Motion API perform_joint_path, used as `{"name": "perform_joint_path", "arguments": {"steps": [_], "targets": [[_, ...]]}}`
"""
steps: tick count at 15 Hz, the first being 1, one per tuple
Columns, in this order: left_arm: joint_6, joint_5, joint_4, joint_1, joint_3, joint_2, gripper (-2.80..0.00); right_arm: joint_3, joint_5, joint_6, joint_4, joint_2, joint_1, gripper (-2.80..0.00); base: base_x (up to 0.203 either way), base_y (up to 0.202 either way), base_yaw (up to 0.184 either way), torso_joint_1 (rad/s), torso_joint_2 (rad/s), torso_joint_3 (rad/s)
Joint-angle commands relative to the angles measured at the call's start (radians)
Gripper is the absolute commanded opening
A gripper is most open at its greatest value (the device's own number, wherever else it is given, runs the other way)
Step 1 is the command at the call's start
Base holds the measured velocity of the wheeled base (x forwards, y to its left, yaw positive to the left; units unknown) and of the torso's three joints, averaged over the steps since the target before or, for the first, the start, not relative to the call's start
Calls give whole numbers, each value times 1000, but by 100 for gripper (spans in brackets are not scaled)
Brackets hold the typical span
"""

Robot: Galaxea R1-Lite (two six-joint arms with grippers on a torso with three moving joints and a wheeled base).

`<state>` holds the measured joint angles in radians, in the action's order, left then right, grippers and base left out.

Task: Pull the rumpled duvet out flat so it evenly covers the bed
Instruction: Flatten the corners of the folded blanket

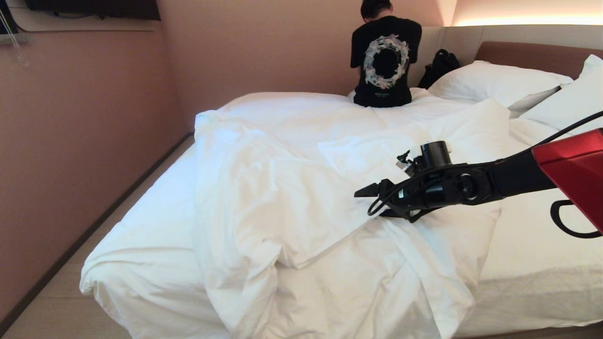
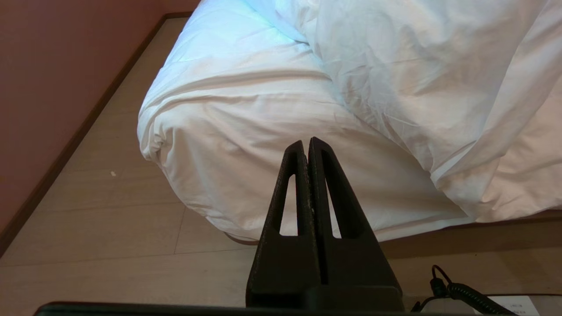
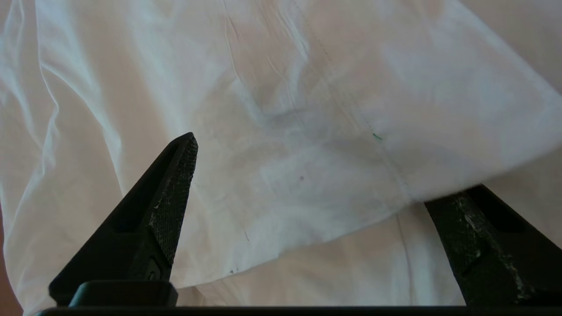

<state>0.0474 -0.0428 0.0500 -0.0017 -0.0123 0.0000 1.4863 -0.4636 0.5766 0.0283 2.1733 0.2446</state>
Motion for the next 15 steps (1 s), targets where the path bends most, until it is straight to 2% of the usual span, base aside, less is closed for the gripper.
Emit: {"name": "perform_joint_path", "arguments": {"steps": [1, 8, 15], "targets": [[0, 0, 1, 0, 0, 0, -280, 23, -3, 8, -1, 26, 18, 0, 0, 0, 0, 0, 0, 0], [0, 0, 0, 0, 0, 0, -280, 70, -1, 19, -1, 68, 28, 0, 0, 0, 0, 0, 0, 0], [0, 0, 0, 0, 0, 0, -280, 209, -1, 80, -51, 149, 39, 0, 0, 0, 0, 0, 0, 0]]}}
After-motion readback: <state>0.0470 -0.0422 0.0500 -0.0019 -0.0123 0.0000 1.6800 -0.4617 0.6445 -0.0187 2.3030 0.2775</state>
